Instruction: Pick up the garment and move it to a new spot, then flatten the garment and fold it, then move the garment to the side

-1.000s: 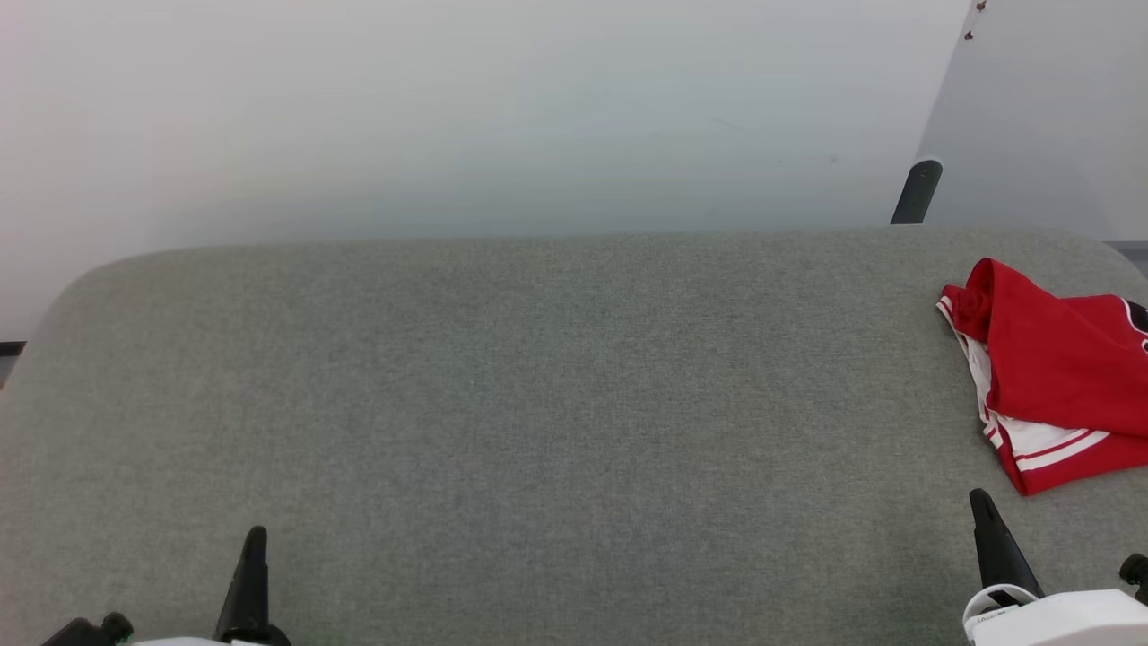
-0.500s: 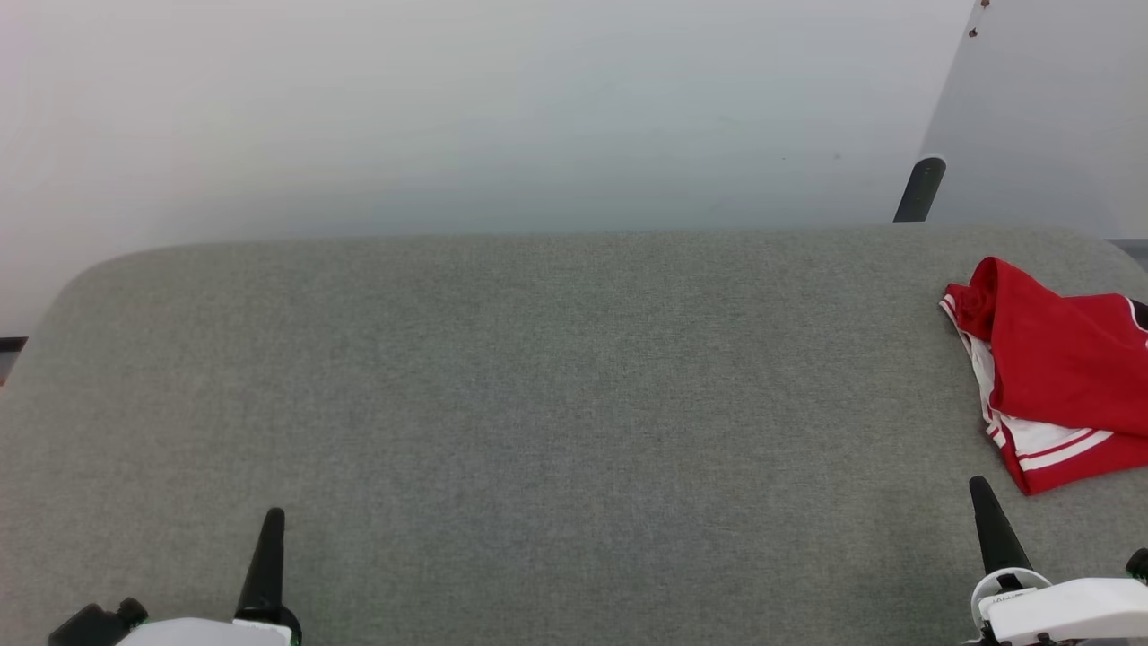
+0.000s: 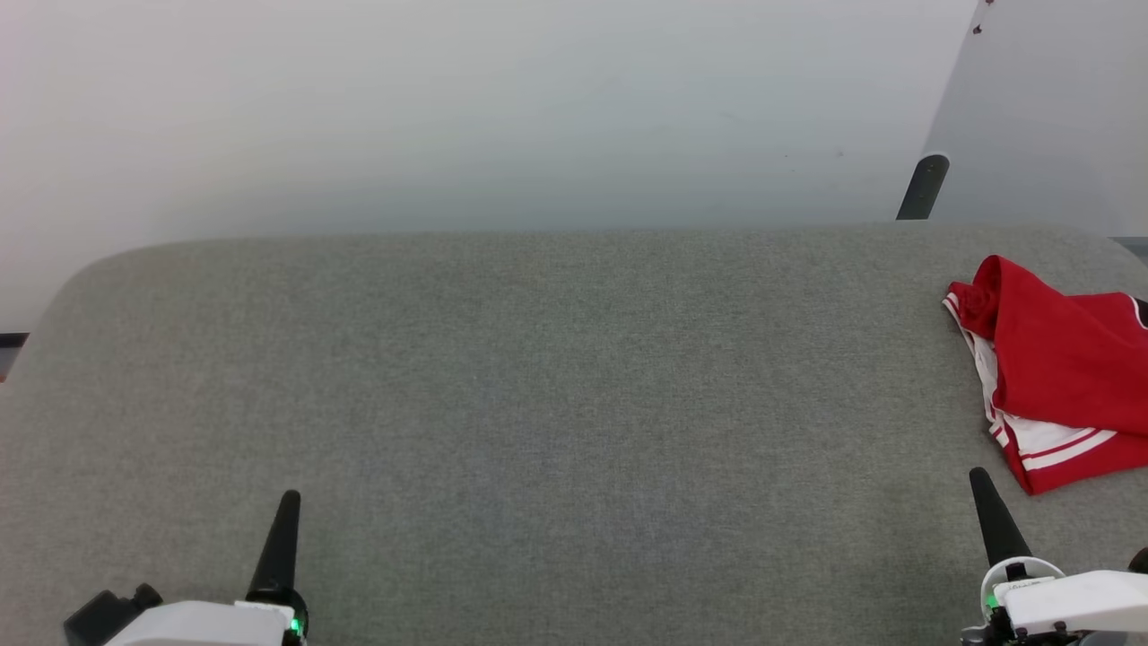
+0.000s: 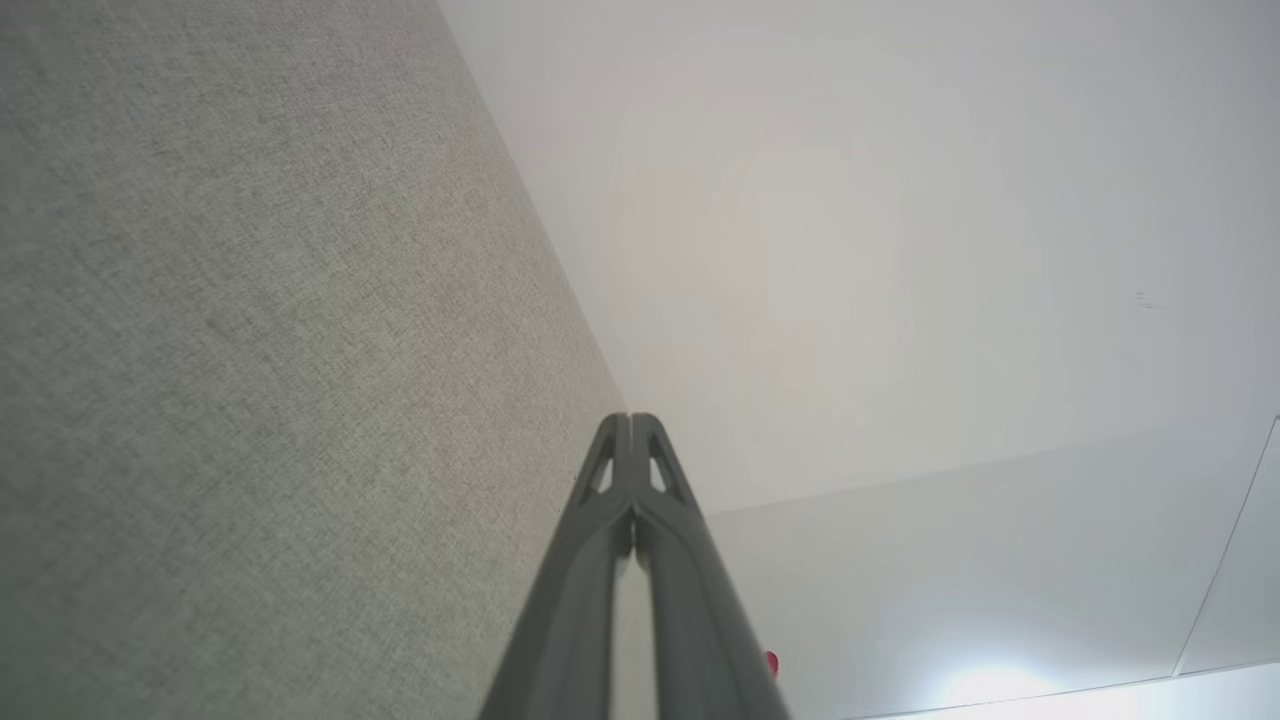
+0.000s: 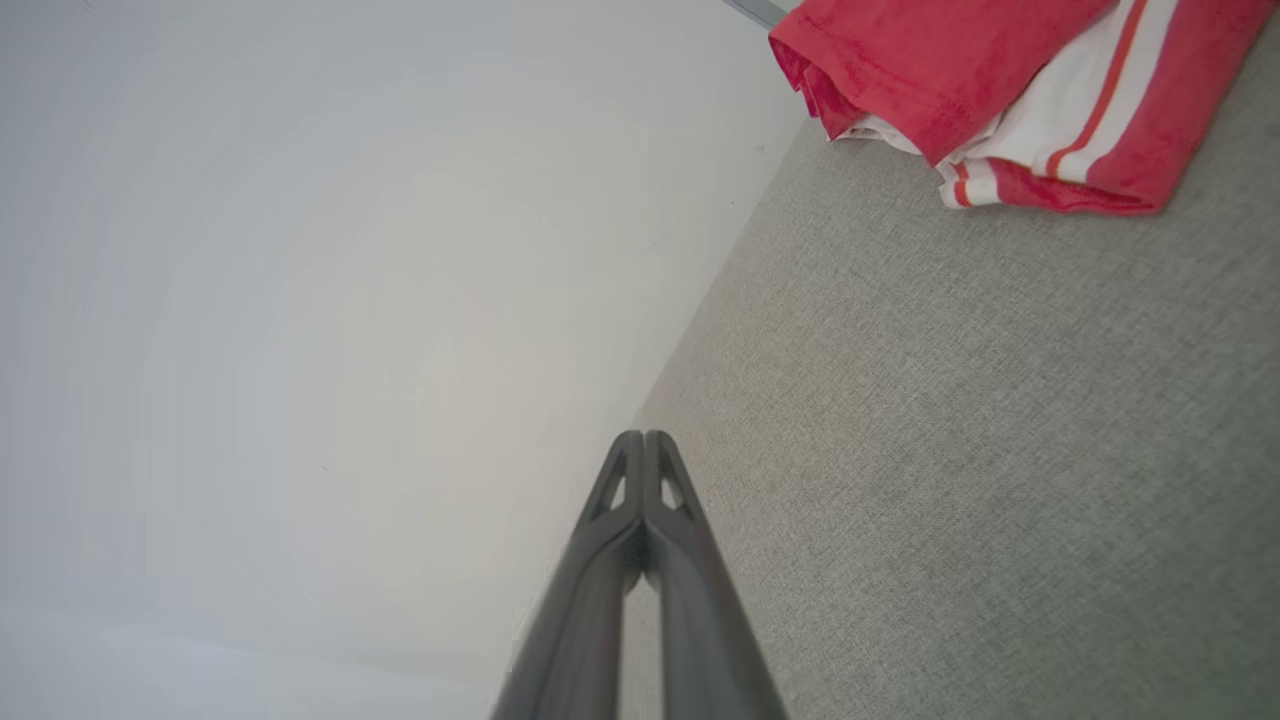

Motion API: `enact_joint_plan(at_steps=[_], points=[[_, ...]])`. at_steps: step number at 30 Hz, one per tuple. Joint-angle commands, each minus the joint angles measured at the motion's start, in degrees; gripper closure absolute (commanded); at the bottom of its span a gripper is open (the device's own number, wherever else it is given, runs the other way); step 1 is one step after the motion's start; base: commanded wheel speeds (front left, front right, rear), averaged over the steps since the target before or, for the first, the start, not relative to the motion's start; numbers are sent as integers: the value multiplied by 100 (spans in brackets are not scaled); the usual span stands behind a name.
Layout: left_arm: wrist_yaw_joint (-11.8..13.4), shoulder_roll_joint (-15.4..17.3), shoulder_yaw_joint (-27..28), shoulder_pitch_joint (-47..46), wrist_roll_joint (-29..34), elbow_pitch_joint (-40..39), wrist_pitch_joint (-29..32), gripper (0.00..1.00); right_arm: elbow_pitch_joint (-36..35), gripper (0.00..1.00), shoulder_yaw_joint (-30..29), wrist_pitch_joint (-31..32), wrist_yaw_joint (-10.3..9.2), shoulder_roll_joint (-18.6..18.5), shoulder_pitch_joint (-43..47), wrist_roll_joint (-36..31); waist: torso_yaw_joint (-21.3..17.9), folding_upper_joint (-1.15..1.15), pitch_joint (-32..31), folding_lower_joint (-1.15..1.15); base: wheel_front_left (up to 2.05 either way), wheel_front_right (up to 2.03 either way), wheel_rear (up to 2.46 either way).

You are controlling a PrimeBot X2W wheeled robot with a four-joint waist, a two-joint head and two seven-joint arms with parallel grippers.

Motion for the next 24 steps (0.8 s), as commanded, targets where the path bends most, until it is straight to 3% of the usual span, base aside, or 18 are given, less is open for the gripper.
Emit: enact_joint_plan(at_steps=[1, 24], points=[[-20, 9, 23, -98, -102, -17, 26, 100, -32, 100, -25, 28, 0, 9, -140, 110, 1, 0, 2, 0, 0, 0, 0], [-26, -172, 26, -343, -902, 75, 318, 100, -6, 100, -124, 309, 0, 85, -252, 1252, 28, 0, 45, 0, 0, 0, 0]])
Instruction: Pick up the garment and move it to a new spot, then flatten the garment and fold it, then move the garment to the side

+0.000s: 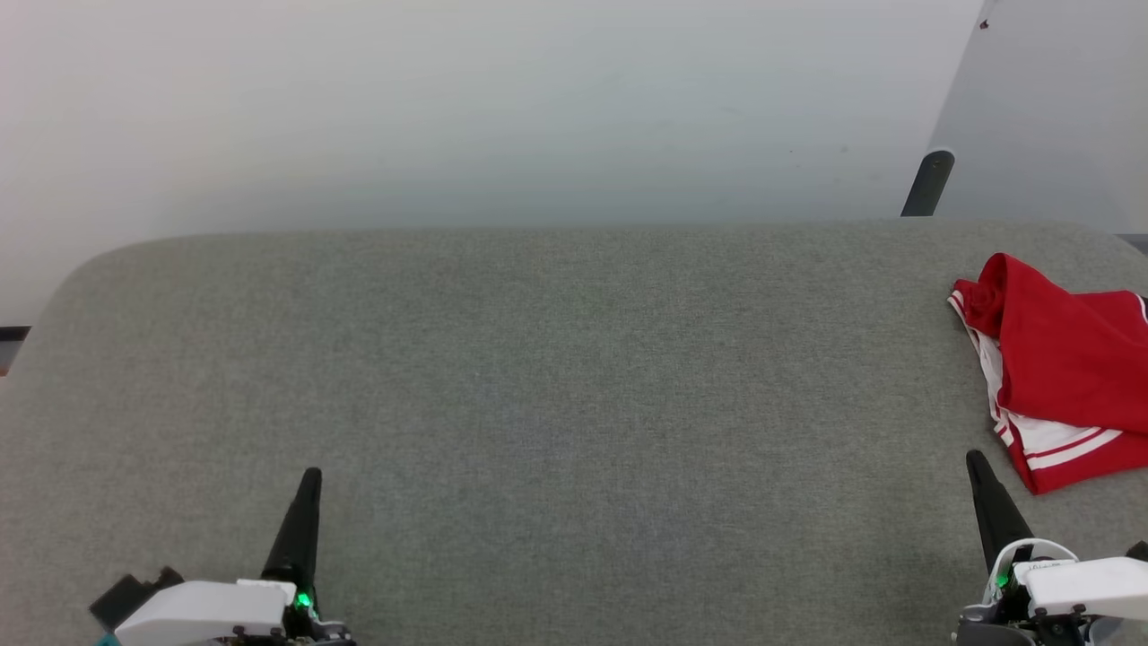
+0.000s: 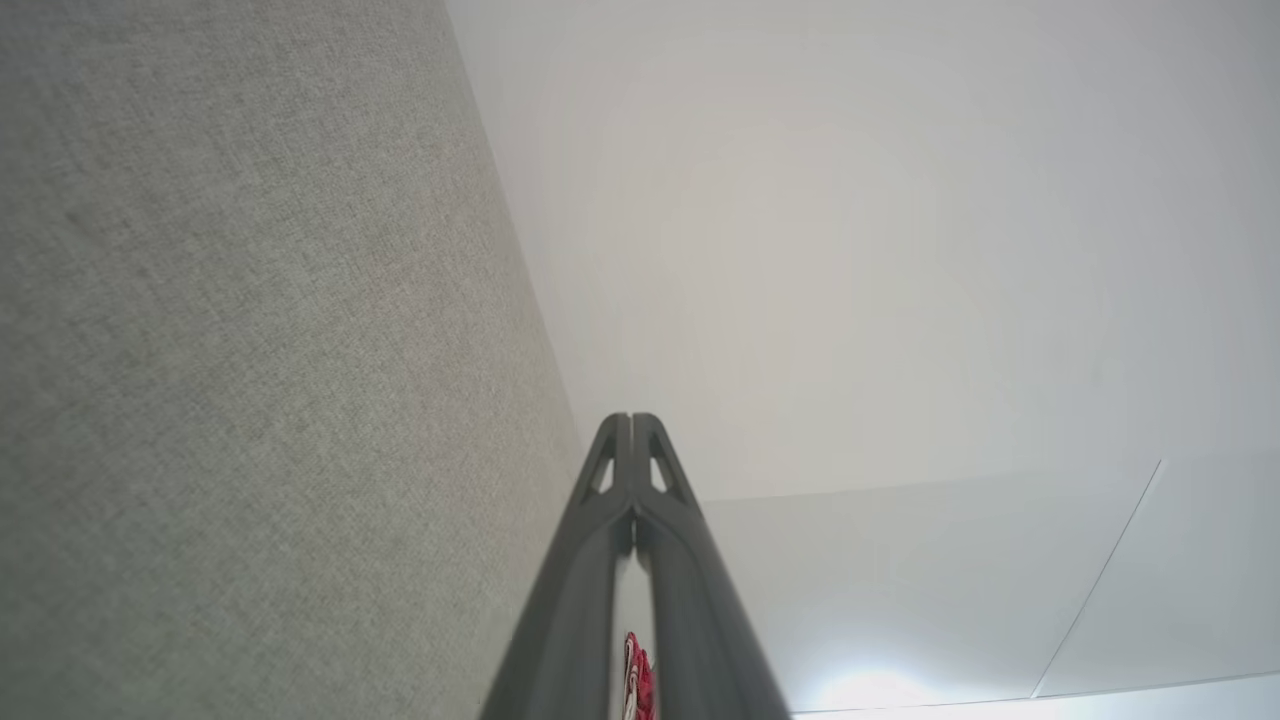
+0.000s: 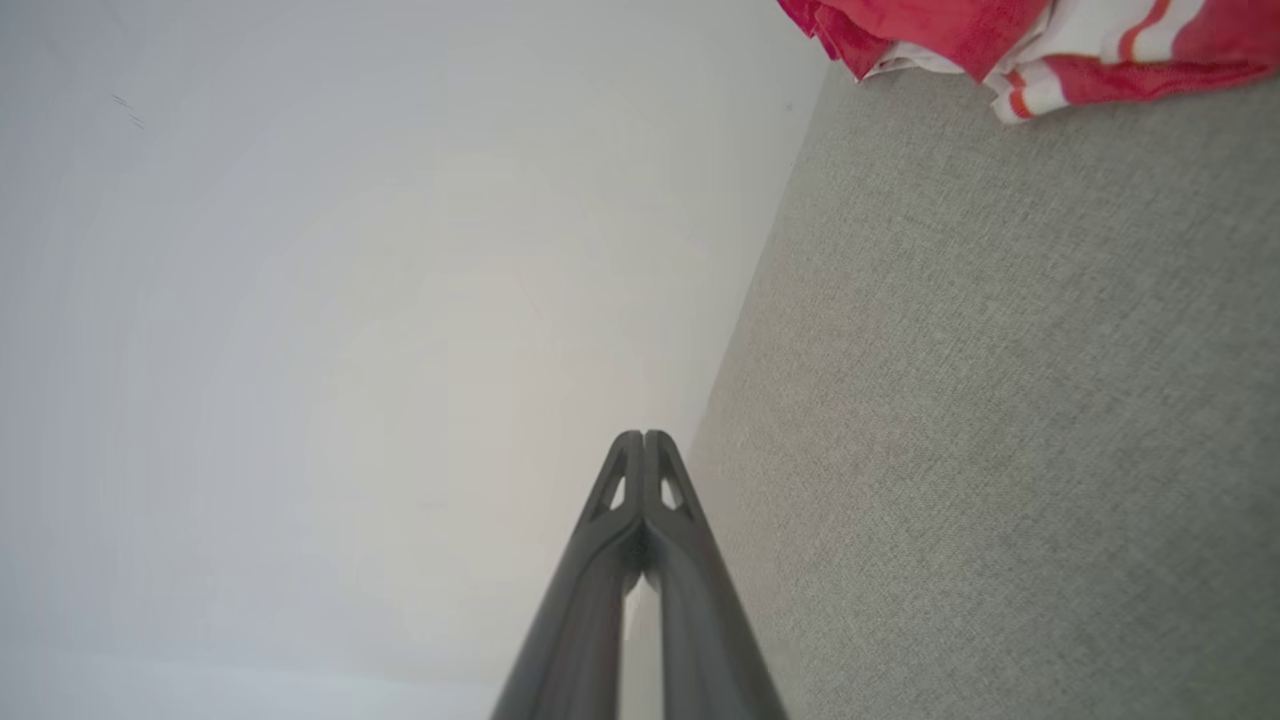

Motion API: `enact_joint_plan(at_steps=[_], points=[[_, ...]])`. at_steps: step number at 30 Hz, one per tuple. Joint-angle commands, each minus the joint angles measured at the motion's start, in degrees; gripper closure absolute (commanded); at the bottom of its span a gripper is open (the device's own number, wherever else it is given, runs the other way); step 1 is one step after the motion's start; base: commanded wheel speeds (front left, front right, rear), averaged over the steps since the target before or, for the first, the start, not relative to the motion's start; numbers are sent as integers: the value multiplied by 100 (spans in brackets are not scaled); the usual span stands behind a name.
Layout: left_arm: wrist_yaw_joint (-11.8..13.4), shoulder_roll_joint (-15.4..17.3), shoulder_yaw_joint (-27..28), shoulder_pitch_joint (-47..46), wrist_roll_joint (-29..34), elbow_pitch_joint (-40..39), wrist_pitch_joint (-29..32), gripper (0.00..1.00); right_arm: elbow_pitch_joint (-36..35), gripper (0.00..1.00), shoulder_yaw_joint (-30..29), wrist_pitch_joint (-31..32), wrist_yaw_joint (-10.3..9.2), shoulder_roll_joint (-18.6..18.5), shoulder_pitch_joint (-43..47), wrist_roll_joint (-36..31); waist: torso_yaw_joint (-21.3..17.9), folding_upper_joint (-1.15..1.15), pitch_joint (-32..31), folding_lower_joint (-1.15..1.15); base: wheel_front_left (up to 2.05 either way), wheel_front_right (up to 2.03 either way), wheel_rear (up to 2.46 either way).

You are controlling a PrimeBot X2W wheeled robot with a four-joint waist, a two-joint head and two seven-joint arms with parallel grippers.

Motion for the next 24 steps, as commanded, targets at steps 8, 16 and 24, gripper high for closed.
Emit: enact_joint_plan(at_steps=[8, 16, 24], points=[[-28, -61, 19, -163, -347, 23, 116, 100, -10, 100, -60, 116, 1, 35, -131, 463, 11, 0, 17, 0, 0, 0, 0], [-30, -114, 18, -232, -580, 51, 206, 100, -2, 100, -86, 199, 0, 60, -172, 792, 20, 0, 33, 0, 0, 0, 0], [-31, -165, 20, -295, -788, 80, 279, 100, 9, 100, -110, 275, 1, 84, -214, 1096, 29, 0, 48, 0, 0, 0, 0]])
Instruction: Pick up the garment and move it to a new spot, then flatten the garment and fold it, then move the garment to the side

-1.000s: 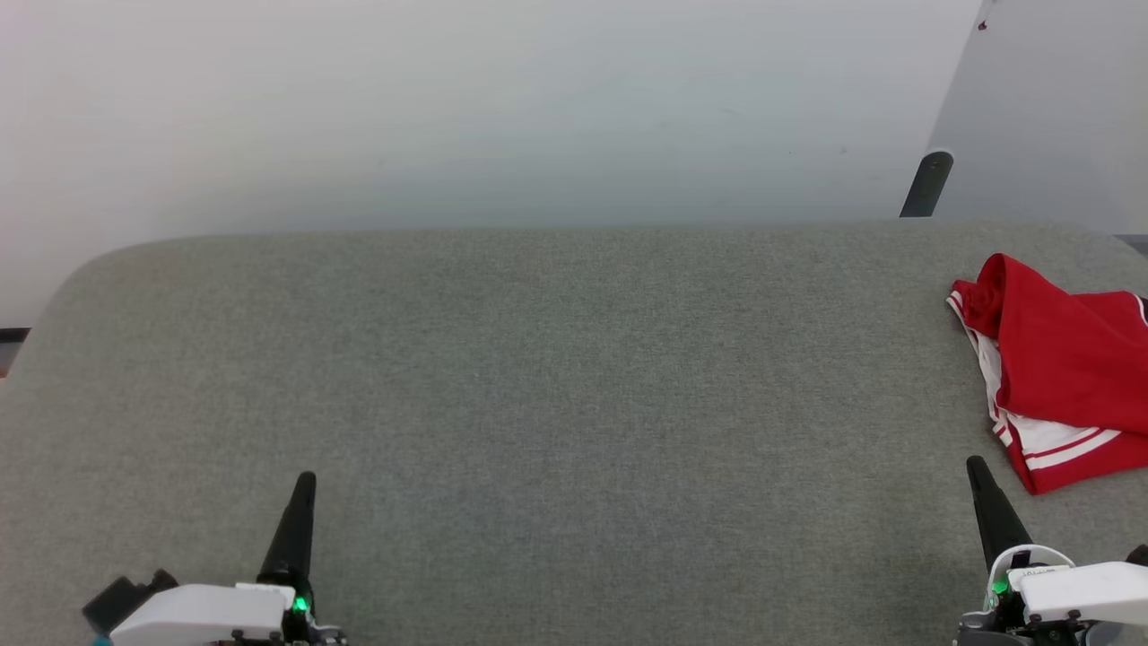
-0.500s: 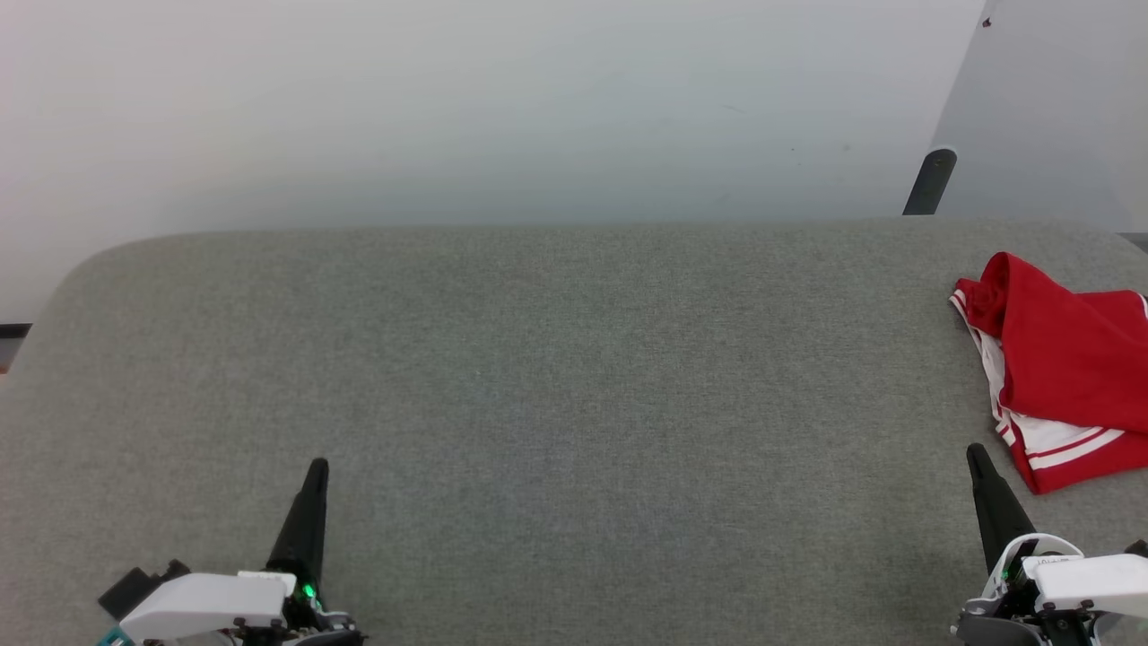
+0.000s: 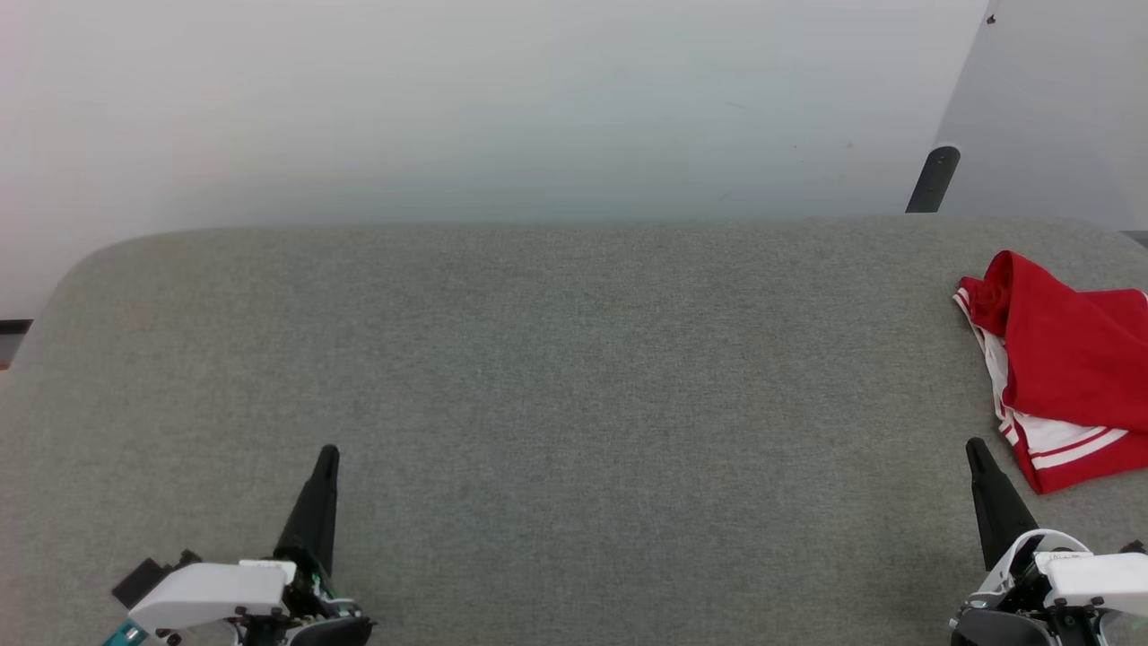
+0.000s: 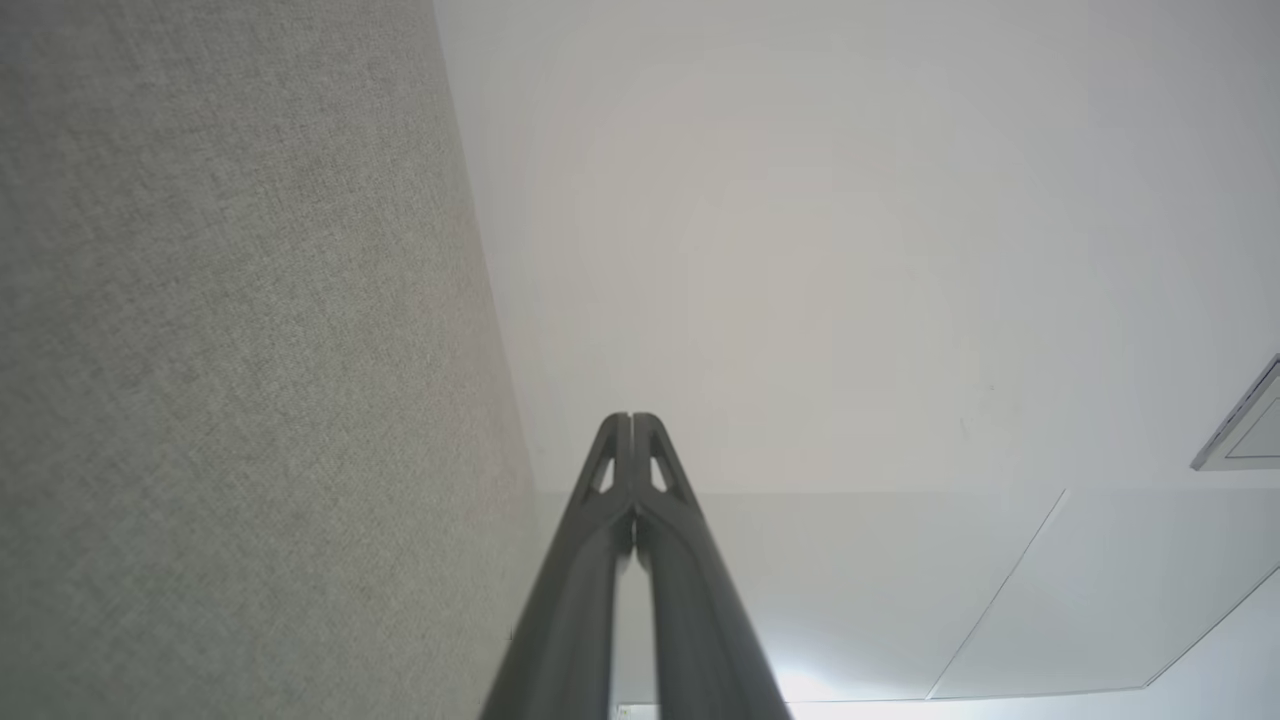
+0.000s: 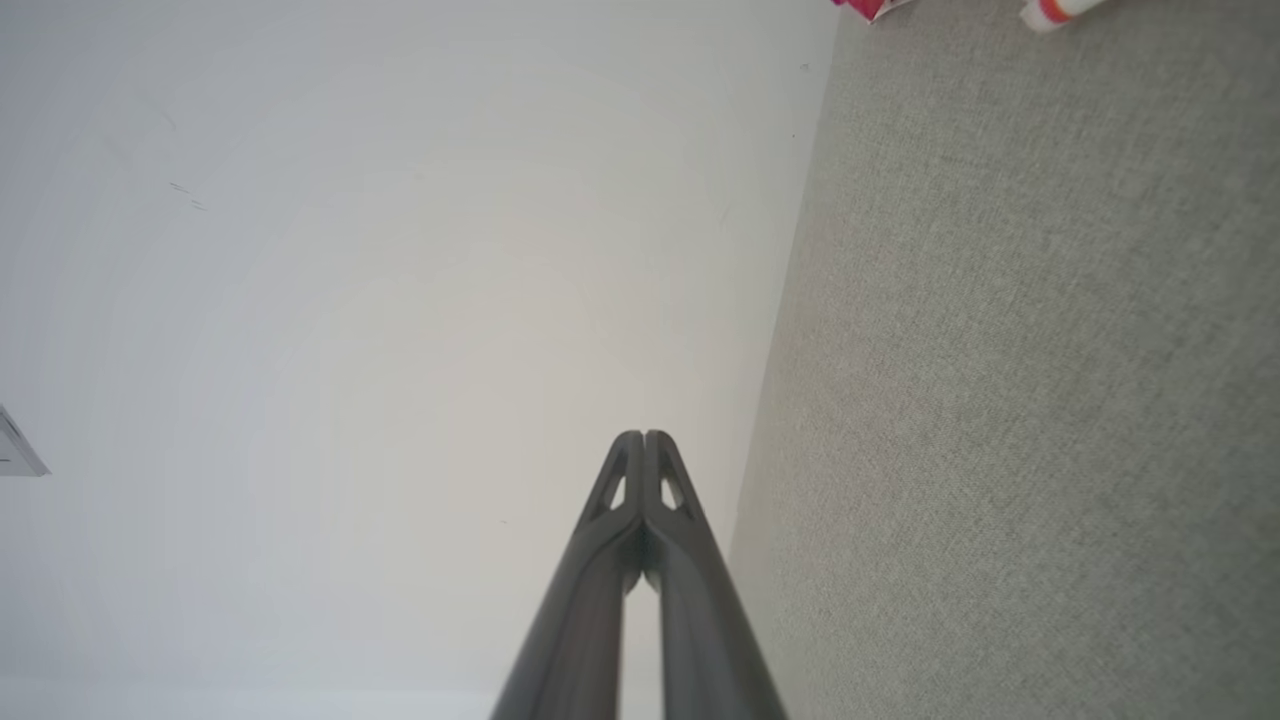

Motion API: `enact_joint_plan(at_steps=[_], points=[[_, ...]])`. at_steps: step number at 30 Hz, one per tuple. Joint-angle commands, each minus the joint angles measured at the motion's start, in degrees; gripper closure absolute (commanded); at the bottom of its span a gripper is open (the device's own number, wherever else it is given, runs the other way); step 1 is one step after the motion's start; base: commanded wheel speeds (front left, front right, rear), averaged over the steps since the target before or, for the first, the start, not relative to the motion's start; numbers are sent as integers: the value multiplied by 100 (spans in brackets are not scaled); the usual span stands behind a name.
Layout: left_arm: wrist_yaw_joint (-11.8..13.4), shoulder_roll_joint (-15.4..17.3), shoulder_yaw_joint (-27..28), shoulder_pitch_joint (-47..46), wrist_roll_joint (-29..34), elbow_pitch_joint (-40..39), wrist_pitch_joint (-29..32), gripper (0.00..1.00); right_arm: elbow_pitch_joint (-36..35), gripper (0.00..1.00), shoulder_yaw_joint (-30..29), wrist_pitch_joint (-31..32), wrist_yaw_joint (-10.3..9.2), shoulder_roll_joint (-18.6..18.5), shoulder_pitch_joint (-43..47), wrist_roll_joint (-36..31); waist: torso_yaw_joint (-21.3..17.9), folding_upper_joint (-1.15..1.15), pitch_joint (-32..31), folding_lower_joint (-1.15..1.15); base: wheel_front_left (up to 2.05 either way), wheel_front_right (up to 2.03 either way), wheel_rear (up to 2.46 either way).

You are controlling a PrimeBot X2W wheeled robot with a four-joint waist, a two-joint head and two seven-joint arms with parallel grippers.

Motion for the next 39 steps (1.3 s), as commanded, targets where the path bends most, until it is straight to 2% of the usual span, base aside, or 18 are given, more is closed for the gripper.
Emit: enact_joint_plan(at_steps=[1, 39], points=[[-30, -24, 13, -69, -59, 15, 26, 100, 2, 100, -17, 25, 0, 28, -107, 91, 2, 0, 2, 0, 0, 0, 0], [-30, -17, 9, -63, -52, 12, 20, 100, 2, 100, -10, 23, 1, 26, -68, 71, 2, 0, 2, 0, 0, 0, 0]])
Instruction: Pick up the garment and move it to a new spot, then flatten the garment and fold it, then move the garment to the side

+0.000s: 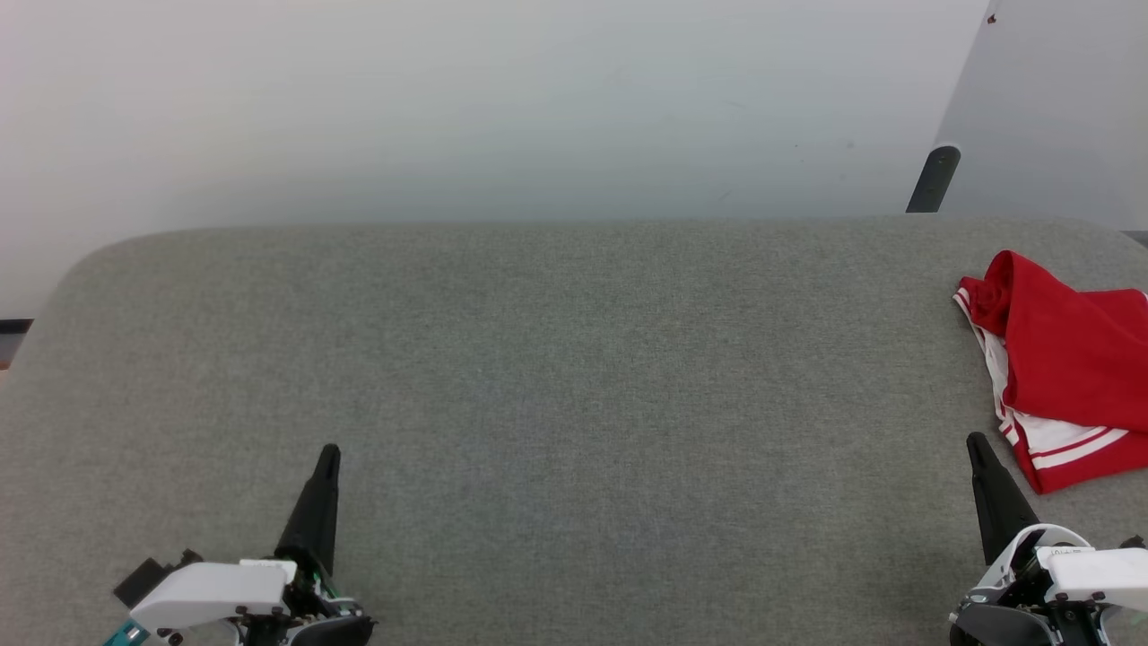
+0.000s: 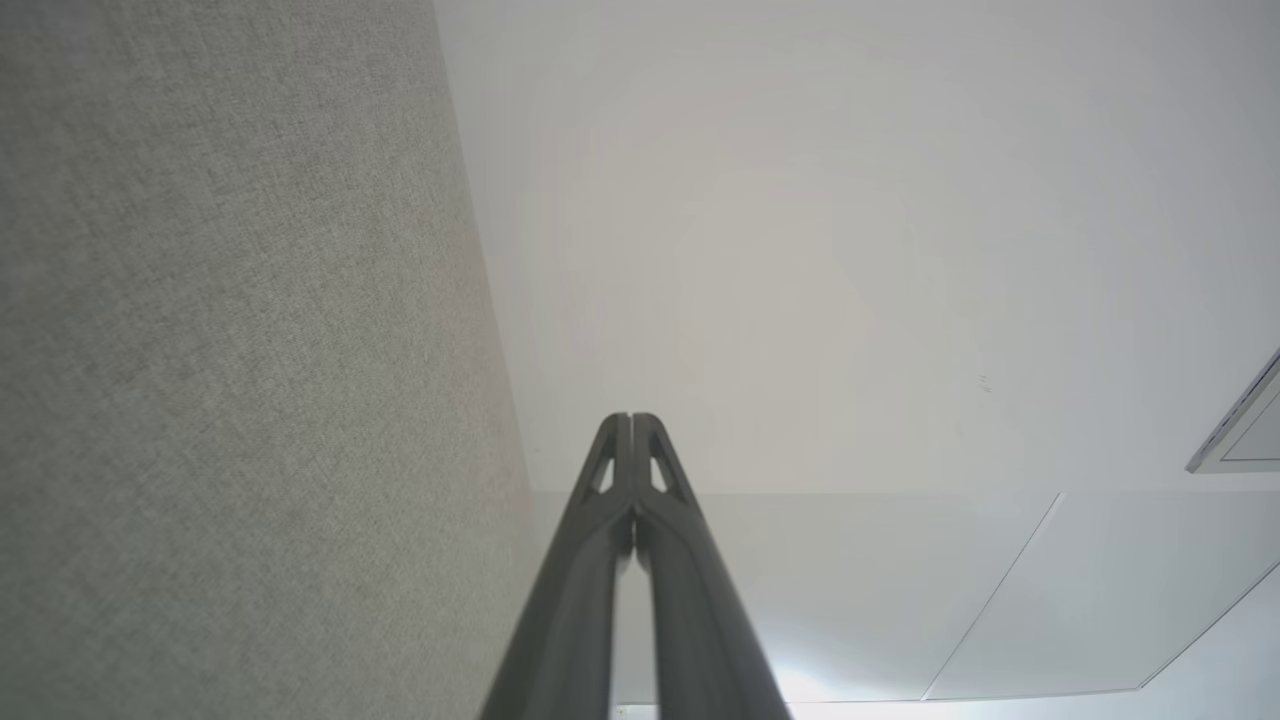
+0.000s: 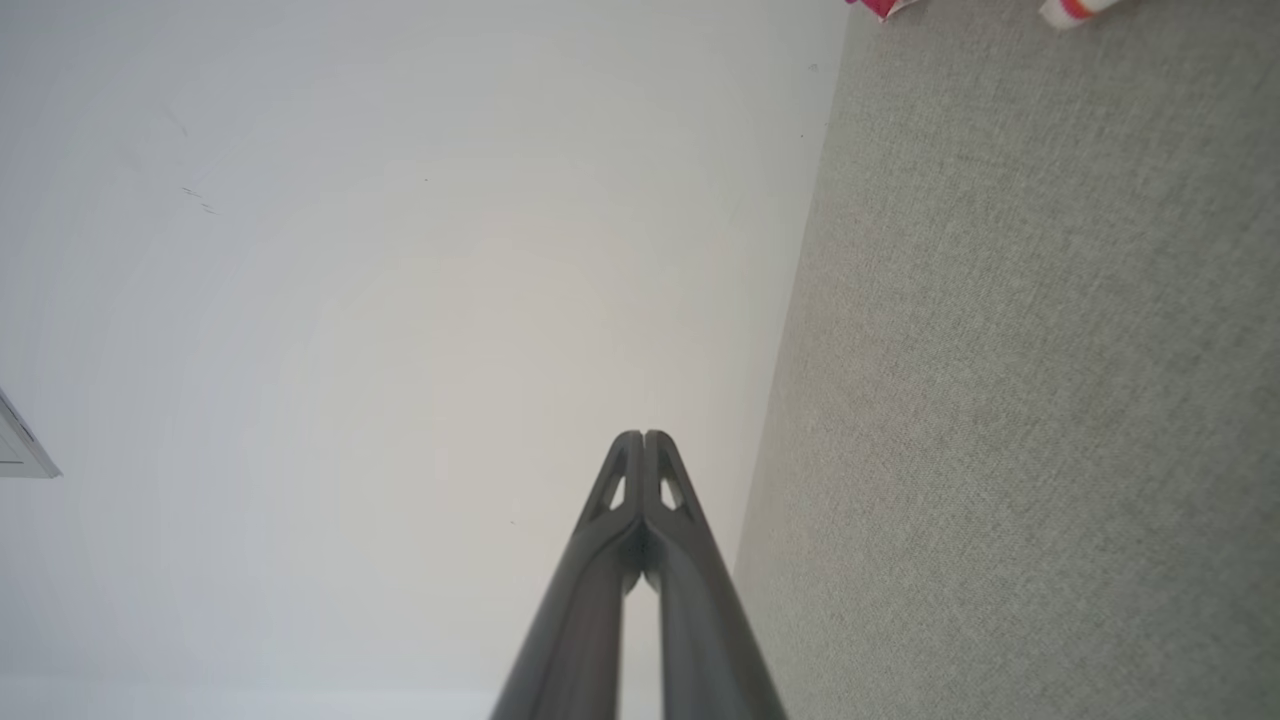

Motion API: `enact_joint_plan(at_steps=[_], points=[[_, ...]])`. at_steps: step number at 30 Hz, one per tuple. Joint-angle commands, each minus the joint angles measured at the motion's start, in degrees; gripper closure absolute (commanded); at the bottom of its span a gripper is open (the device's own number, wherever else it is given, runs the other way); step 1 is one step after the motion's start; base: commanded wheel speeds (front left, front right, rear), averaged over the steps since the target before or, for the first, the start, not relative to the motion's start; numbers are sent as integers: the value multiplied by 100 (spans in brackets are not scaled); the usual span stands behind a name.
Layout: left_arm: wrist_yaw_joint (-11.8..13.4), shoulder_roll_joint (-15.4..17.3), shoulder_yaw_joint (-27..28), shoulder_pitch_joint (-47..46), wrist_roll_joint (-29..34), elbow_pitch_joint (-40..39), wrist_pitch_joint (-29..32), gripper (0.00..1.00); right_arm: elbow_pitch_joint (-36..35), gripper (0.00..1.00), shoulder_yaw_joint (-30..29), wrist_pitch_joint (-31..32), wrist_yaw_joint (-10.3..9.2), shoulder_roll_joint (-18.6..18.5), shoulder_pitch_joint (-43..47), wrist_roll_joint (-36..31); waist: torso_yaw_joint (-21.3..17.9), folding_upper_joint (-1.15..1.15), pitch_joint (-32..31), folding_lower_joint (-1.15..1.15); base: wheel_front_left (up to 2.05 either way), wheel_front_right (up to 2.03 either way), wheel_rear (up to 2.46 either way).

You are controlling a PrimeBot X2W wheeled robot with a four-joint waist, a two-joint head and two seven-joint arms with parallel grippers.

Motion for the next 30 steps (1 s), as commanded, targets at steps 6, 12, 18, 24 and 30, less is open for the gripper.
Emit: enact_joint_plan(at_steps=[6, 12, 18, 24, 30], points=[[-30, -1, 9, -54, -16, 6, 13, 100, 2, 100, 0, 13, 2, 19, -17, 22, 0, 0, 0, 0, 0, 0, 0], [-30, 0, 10, -54, -16, 6, 13, 100, 1, 100, 1, 13, 2, 19, -16, 22, 0, 0, 0, 0, 0, 0, 0], [-31, 0, 9, -54, -17, 5, 12, 100, 1, 100, 1, 12, 2, 19, -16, 23, 0, 0, 0, 0, 0, 0, 0], [-31, 0, 7, -53, -17, 5, 12, 100, 1, 100, 1, 12, 2, 19, -16, 23, 0, 0, 0, 0, 0, 0, 0], [-31, 0, 7, -53, -18, 5, 11, 100, 1, 100, 1, 12, 2, 19, -16, 23, 0, 0, 0, 0, 0, 0, 0]])
